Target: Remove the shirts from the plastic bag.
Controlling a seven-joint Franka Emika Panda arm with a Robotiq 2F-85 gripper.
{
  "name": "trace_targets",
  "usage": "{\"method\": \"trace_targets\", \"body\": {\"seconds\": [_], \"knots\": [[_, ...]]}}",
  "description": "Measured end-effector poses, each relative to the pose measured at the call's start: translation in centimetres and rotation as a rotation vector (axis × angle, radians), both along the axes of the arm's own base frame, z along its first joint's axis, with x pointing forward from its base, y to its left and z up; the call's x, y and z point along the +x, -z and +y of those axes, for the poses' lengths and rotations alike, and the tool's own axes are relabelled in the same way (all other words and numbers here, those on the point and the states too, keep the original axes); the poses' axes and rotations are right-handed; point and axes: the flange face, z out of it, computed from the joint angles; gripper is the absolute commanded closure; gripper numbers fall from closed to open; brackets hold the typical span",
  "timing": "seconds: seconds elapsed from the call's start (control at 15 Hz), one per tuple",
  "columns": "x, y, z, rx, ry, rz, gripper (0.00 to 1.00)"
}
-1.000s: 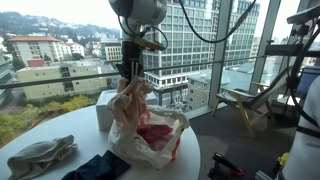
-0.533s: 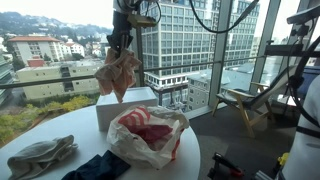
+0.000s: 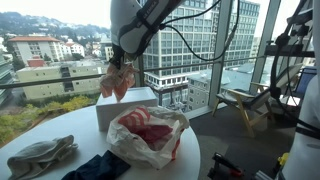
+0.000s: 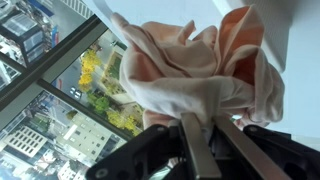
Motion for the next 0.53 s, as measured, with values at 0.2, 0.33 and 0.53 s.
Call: {"method": "trace_targets", "body": {"seconds": [0.2,0.33,0.53], "knots": [[2.4,3.7,-2.1,-0.093,0.055,-0.018,0.57],[3.2,4.9,-2.3,-0.097,0.071,-0.016,0.43],[3.1,3.7,-0.8,-0.108,0.041,-0.055,0.2]]}}
